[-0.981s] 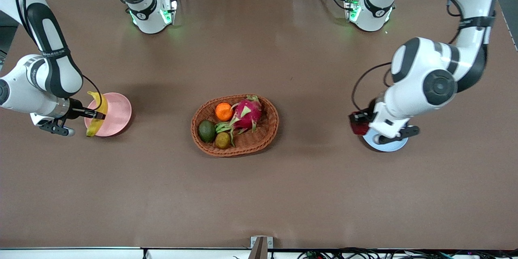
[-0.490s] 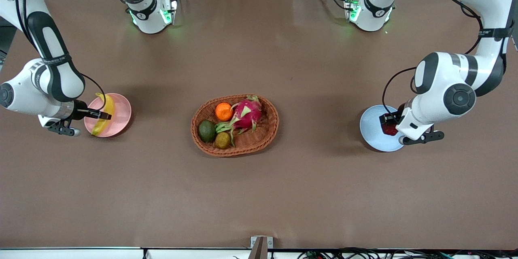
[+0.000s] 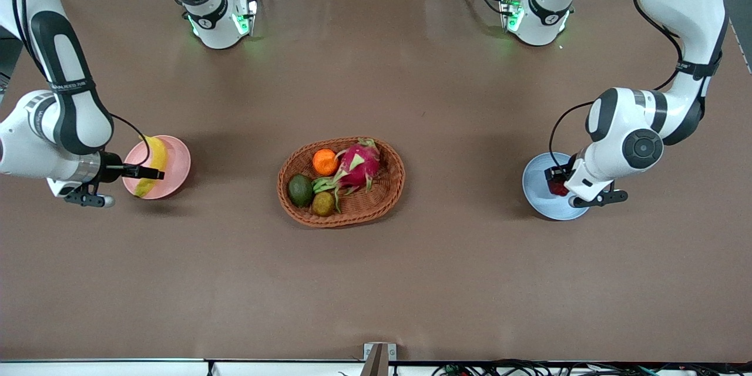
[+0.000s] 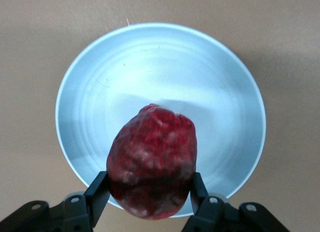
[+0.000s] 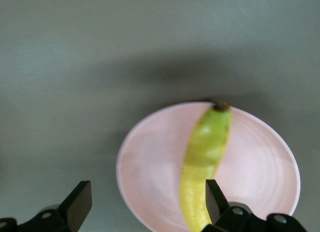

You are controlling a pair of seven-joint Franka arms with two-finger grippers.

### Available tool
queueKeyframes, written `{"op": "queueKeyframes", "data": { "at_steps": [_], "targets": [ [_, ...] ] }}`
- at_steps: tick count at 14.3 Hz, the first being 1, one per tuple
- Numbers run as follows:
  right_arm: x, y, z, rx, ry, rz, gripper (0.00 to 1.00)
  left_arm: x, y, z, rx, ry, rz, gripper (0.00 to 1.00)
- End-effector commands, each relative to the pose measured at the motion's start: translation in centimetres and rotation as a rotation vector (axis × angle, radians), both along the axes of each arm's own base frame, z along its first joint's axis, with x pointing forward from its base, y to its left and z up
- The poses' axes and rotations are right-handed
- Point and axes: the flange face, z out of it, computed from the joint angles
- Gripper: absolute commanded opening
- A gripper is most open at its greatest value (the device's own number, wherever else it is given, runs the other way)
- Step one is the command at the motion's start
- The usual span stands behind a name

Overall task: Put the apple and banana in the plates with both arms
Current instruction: 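Lower the banana onto the pink plate while the left gripper lowers the fruit, then open both grippers and withdraw both arms from the plates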

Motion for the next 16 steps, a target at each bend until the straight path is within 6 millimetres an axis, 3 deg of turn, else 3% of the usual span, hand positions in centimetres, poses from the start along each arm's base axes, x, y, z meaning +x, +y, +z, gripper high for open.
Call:
{"op": "queueKeyframes", "data": {
  "at_steps": [1,2,3,4,5,6,8,10,12,13,16],
  "targets": [
    [0.5,3.0,4.2,-0.006,-0.038,0.06,1.0,-0.5,0.3,0.1,0.013,-0.007,-0.02,0.38],
    [0.7,3.8,6.2,-0.038,-0.041,0.081,1.0,-0.5,0.5,0.0,0.013,-0.005,-0.017,0.39],
    [1.0,4.8,8.3,-0.085,-0.03,0.085,1.0,-0.5,0.5,0.0,0.013,-0.005,-0.017,0.47],
    [1.5,6.1,10.5,-0.136,0.006,0.056,1.0,-0.4,0.5,0.2,0.013,-0.01,-0.016,0.76],
    [2.1,7.7,12.8,-0.166,0.048,0.03,1.0,-0.1,0.4,0.8,0.013,-0.02,-0.017,0.9],
    [2.6,8.6,14.7,-0.173,0.071,0.028,1.0,0.1,0.4,1.5,0.015,-0.027,-0.016,0.95],
    [3.2,9.4,18.4,-0.168,0.085,0.029,1.0,1.4,0.6,5.2,0.028,-0.052,-0.012,0.98],
    [3.5,9.4,19.8,-0.157,0.065,0.021,1.0,2.7,1.0,10.6,0.037,-0.013,-0.046,0.98],
    [4.2,8.2,22.8,-0.161,0.015,0.012,1.0,3.5,1.7,16.9,0.021,0.005,-0.115,0.98],
    [4.4,7.8,23.9,-0.17,0.012,0.012,1.0,3.6,3.0,20.6,-0.023,-0.013,-0.11,0.98],
    [5.3,7.1,24.5,-0.178,0.048,0.011,1.0,2.0,5.7,30.1,-0.124,-0.116,-0.113,0.99]
  ]
}}
